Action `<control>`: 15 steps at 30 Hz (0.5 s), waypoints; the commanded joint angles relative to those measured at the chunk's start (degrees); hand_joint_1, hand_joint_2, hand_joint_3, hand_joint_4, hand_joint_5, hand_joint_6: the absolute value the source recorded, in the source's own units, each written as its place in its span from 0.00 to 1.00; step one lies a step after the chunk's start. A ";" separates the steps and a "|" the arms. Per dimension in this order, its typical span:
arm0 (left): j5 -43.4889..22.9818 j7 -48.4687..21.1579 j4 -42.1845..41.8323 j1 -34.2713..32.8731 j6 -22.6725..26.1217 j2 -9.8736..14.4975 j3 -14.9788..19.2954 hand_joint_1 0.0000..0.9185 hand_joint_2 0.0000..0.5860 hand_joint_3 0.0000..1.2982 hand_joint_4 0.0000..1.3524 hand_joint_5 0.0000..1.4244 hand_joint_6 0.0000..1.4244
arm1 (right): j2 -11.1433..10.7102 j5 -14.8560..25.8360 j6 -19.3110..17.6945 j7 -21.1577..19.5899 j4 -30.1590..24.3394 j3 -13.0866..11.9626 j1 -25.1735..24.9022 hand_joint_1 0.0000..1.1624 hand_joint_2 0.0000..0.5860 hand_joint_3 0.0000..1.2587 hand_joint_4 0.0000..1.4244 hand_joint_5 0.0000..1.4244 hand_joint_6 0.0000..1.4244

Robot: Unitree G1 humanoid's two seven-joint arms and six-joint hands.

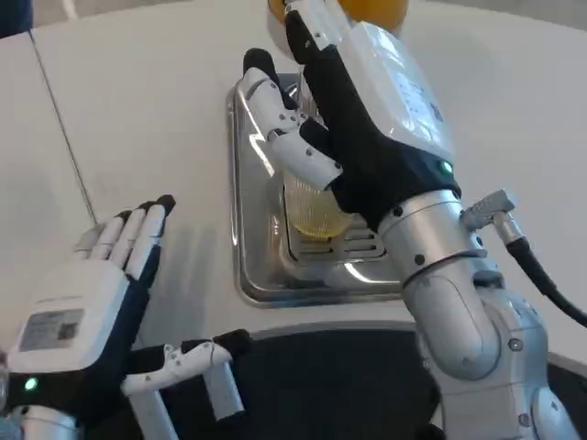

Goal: Grasp the cup under the faucet to collect the drink, then remove the cup.

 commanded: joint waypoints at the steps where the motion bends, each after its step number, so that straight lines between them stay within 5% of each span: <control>1: -0.50 1.16 1.80 -2.20 1.01 -1.27 -0.95 0.00 0.01 0.00 0.00 0.03 0.05 | 0.11 1.41 0.67 3.76 1.55 1.23 0.50 0.00 0.99 0.01 0.00 0.00 0.00; 15: -1.14 1.41 6.52 -9.11 1.54 -1.88 -3.01 0.12 0.06 0.00 0.00 0.03 0.05 | -0.03 0.23 1.91 6.20 0.98 1.44 -0.67 0.00 1.00 0.01 0.00 0.00 0.00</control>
